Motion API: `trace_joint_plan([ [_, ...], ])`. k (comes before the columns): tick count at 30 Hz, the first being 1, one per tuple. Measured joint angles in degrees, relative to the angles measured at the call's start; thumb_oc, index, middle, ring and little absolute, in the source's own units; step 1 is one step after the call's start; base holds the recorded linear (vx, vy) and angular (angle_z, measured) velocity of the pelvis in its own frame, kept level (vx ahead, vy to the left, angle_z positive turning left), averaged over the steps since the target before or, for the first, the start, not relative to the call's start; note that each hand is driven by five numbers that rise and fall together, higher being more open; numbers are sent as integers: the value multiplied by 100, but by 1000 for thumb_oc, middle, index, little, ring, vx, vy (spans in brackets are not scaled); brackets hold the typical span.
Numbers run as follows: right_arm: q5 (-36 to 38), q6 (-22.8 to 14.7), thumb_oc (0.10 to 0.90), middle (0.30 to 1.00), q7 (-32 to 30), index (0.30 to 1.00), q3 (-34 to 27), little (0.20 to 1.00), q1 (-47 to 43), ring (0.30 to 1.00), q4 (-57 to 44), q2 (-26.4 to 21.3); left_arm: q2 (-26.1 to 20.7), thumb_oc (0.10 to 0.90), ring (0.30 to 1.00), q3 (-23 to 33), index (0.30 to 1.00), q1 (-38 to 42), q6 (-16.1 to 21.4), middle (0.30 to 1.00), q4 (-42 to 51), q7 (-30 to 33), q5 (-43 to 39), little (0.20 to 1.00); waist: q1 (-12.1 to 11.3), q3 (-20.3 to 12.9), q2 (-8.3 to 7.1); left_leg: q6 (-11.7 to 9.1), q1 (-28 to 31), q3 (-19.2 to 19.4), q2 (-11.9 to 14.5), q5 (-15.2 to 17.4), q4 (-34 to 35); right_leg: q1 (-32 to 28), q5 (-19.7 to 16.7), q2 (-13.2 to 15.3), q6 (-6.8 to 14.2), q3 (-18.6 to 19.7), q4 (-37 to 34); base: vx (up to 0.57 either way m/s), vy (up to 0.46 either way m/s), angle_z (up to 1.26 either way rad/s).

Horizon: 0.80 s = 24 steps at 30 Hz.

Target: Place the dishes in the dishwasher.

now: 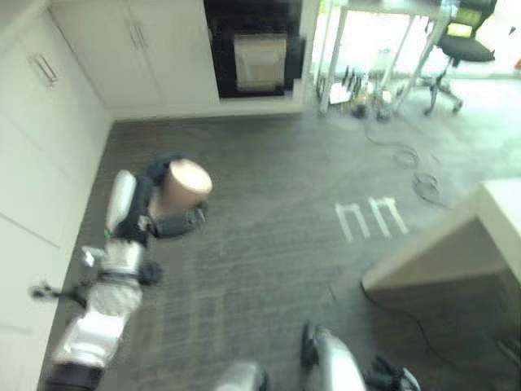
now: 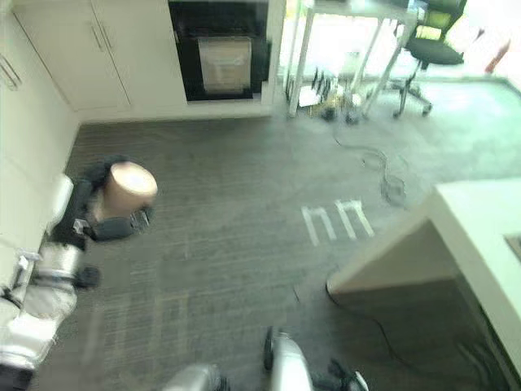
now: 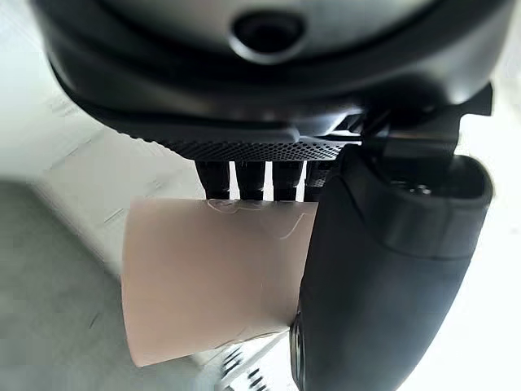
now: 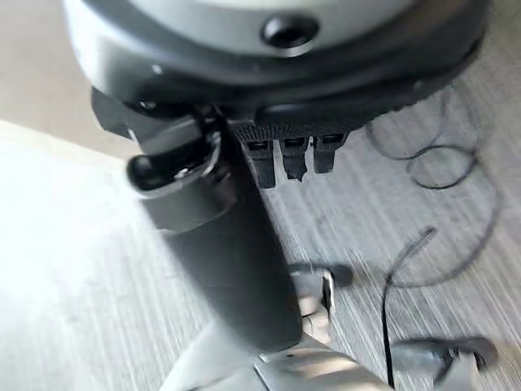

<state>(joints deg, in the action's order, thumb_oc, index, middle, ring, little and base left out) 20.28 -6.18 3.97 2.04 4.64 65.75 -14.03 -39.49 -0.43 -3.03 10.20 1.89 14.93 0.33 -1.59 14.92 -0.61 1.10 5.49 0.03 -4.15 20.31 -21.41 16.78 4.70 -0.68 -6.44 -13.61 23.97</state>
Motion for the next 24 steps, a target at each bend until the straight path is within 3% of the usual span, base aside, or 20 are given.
trace_joint_plan([
  [1, -7, 4, 800, 900, 21, 900, -8, 900, 12, 900, -28, -30, 10, 400, 300, 22, 300, 44, -1, 300, 28, -25, -16, 300, -12, -39, -153, -250, -105, 145, -194, -183, -332, -279, -70, -165, -420, -17, -435, 298, -344, 23],
  [2, -8, -8, 800, 900, 50, 900, -46, 900, -96, 900, 110, -133, 301, 400, 300, -9, 300, 293, -6, 300, 17, -66, -32, 300, -45, 46, -7, -662, -1289, 494, -54, -956, -2556, -338, 145, -75, -606, 210, -366, 218, -209, -13],
  [3, -8, 47, 800, 900, 59, 900, -55, 900, -292, 900, 314, -221, 447, 400, 300, -59, 300, 324, -2, 300, 162, -132, -68, 300, -278, 103, 65, -388, -2903, 899, 350, -1879, -4906, -630, 227, -37, -478, 349, -321, 320, -115, -32],
  [4, -2, -6, 800, 900, 68, 900, -27, 900, -298, 900, 285, -225, 441, 400, 300, -54, 300, 315, 1, 300, 161, -212, -69, 300, -339, 113, 39, -393, -3559, 783, 417, -1892, -4961, -973, 315, 38, -474, 325, -391, 393, -3, -51],
  [5, -2, -118, 800, 900, 105, 900, 13, 900, -357, 900, 181, -245, 441, 400, 300, 5, 300, 360, 34, 300, 140, -237, -74, 300, -342, 162, -75, -242, -3942, 720, 440, -1842, -3411, -1633, 779, 256, -98, 218, -634, 574, 145, -26],
  [6, -4, -145, 800, 900, 123, 900, 37, 900, -405, 900, 183, -363, 428, 400, 300, 32, 300, 363, 116, 300, 150, -314, -95, 300, -336, 119, 22, -160, -3324, 739, 389, -1783, -575, -1987, 1011, 284, 169, 288, -601, 644, 211, -10],
  [9, -4, 14, 800, 900, -25, 900, 215, 900, -492, 900, 146, -492, 463, 400, 300, 6, 300, 329, 237, 300, 54, -366, -107, 300, -486, -76, 332, -566, -2795, 35, 115, -2004, 2170, -2493, 1445, 245, 351, 662, -737, 513, 196, -40],
  [11, -8, 34, 800, 900, -64, 900, 233, 900, -429, 900, 165, -452, 485, 400, 300, 13, 300, 107, 216, 300, -49, -447, -96, 300, -631, -86, 391, -169, -2869, 109, 106, -1835, 1421, -3050, 1521, 307, 541, 872, -926, 421, 175, -97],
  [12, -7, 24, 800, 900, -63, 900, 233, 900, -254, 900, 140, -435, 479, 400, 300, 90, 300, -239, 225, 300, -25, -453, 3, 300, -657, -223, 494, 3, -2500, 315, 254, -1439, 1169, -3306, 1681, 285, 660, 891, -684, 358, 135, -86],
  [13, -6, 11, 800, 900, -129, 900, 213, 900, -178, 900, 166, -313, 462, 400, 300, 153, 300, -383, 202, 300, -94, -468, 69, 300, -607, -308, 238, -23, -2317, 521, 86, -1957, 1128, -3285, 1959, 588, 779, 858, -185, 426, 132, -77],
  [14, -5, 21, 800, 900, -151, 900, 196, 900, -183, 900, 200, -283, 437, 400, 300, 189, 300, -435, 189, 300, -86, -480, 119, 300, -528, -345, 37, 50, -2112, 598, -169, -2138, 1218, -2980, 2139, 651, 767, 845, 7, 563, 182, -49],
  [15, -2, 29, 800, 900, -151, 900, 156, 900, -213, 900, 201, -260, 413, 400, 300, 259, 300, -437, 192, 300, -68, -526, 132, 300, -536, -332, -59, 50, -2048, 639, -314, -2138, 1174, -2839, 2125, 637, 763, 833, -61, 515, 213, -26],
  [16, 22, 23, 800, 900, -177, 900, -29, 900, -61, 900, 130, -152, 433, 400, 300, 376, 300, -379, 190, 300, -51, -668, 262, 300, -419, -396, -229, 89, -2076, 1046, -419, -1913, 651, -2954, 2028, 928, 764, 551, -320, 509, 225, -35],
  [17, 21, -5, 800, 900, -208, 900, -91, 900, 125, 900, -5, -100, 451, 400, 300, 556, 300, -359, 240, 300, 111, -689, 309, 300, -415, -400, -37, 749, -2052, 1023, -81, -990, -913, -2940, 1886, 837, 1147, 506, 407, 446, 207, -29],
  [18, 22, -1, 800, 900, -221, 900, -113, 900, 231, 900, -60, -28, 459, 400, 300, 589, 300, -211, 265, 300, 58, -697, 326, 300, -380, -420, -25, 672, -1829, 902, -176, -697, -821, -2614, 1565, 959, 1442, 590, 1454, 465, 152, -13],
  [19, 21, -12, 800, 900, -245, 900, -114, 900, 340, 900, -89, 58, 413, 400, 300, 575, 300, -70, 259, 300, 81, -692, 322, 300, -185, -385, -33, 812, -1591, 760, -341, -684, -729, -2094, 1254, 979, 1661, 817, 2664, 428, 91, 32],
  [21, 323, -229, 800, 900, -257, 900, -353, 900, 326, 900, -219, 110, 232, 400, 300, 515, 300, 122, 287, 300, 76, -668, 319, 300, 78, -243, 143, 984, -1317, 629, -396, -561, -654, -983, 955, 914, 1481, 731, 4440, 362, -42, 37],
  [22, 352, -390, 800, 900, -262, 900, -344, 900, 275, 900, -399, -35, 141, 400, 300, 476, 300, 103, 285, 300, 36, -684, 322, 300, 144, -169, 325, 837, -988, 701, -422, -623, -229, -460, 1081, 953, 1077, 398, 4168, 350, -154, -24],
  [23, 321, -492, 800, 900, -279, 900, -168, 900, 113, 900, -541, -252, 162, 400, 300, 399, 300, 238, 299, 300, -113, -690, 324, 300, 118, -1, 430, -262, -721, 676, -430, -653, -79, -167, 1099, 853, 542, 184, 3302, 371, -240, -8],
  [24, 284, -601, 800, 900, -318, 900, -73, 900, -166, 900, -567, -195, -166, 400, 300, 157, 300, 659, 380, 300, -377, -644, 317, 300, 222, 251, -104, -810, -1445, 427, -649, -635, -1528, 49, 956, 1440, 501, 273, 1920, 672, -509, 53],
])
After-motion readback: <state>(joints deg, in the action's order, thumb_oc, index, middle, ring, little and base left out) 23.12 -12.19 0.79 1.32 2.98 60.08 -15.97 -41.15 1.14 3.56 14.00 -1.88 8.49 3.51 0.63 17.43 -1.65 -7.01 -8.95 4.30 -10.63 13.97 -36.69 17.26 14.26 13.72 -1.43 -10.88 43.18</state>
